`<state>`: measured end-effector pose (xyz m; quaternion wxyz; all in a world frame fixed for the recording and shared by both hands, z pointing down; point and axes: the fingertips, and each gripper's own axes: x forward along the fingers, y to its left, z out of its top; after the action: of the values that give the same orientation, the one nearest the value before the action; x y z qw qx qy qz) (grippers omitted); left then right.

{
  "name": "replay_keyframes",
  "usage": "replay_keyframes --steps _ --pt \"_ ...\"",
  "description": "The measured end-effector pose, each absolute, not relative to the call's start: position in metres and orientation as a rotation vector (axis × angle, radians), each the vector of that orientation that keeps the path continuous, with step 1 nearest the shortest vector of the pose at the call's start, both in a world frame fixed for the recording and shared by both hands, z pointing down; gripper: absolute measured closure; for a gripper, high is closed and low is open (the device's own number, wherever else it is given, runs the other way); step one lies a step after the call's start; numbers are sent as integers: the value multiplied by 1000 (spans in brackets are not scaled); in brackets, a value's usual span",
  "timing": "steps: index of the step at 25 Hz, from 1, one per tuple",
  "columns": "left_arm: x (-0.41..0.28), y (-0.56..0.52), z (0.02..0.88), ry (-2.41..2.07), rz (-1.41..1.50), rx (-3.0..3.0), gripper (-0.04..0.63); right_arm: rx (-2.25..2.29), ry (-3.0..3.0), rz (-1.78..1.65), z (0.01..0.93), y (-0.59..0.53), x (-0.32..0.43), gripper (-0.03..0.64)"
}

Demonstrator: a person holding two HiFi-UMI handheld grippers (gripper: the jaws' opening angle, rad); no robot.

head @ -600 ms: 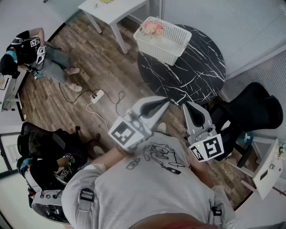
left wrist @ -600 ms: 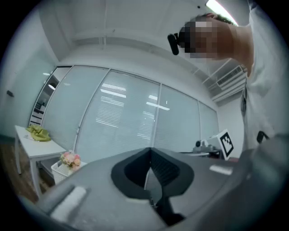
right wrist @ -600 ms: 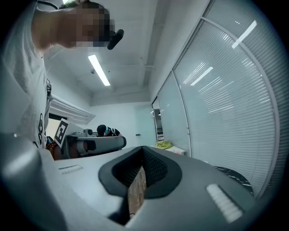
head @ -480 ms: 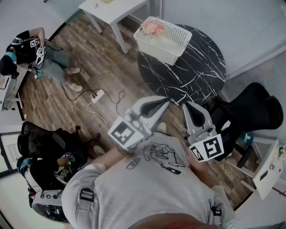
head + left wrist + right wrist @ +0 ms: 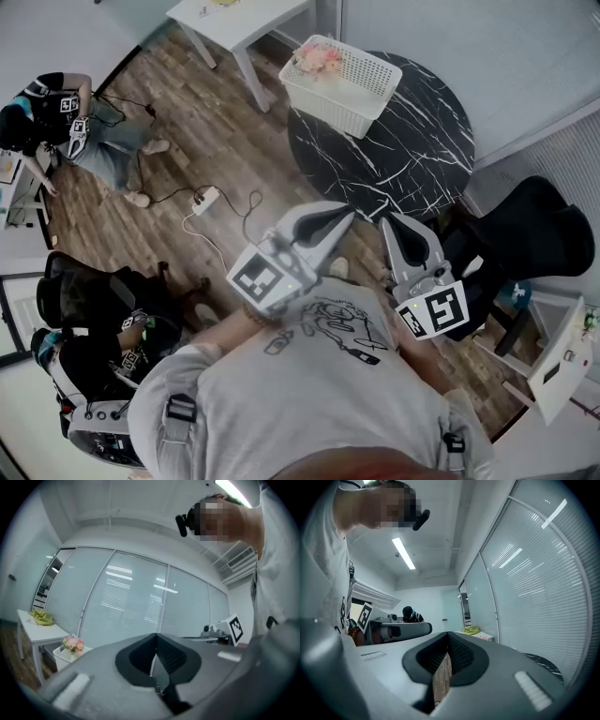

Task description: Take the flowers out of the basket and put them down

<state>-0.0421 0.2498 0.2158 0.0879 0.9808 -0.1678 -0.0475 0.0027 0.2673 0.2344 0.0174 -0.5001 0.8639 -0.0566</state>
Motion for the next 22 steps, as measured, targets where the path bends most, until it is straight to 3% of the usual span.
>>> replay_keyframes --steps 22 --pt "7 256 230 -560 -139 2900 592 -1493 2713 -216 251 272 53 611"
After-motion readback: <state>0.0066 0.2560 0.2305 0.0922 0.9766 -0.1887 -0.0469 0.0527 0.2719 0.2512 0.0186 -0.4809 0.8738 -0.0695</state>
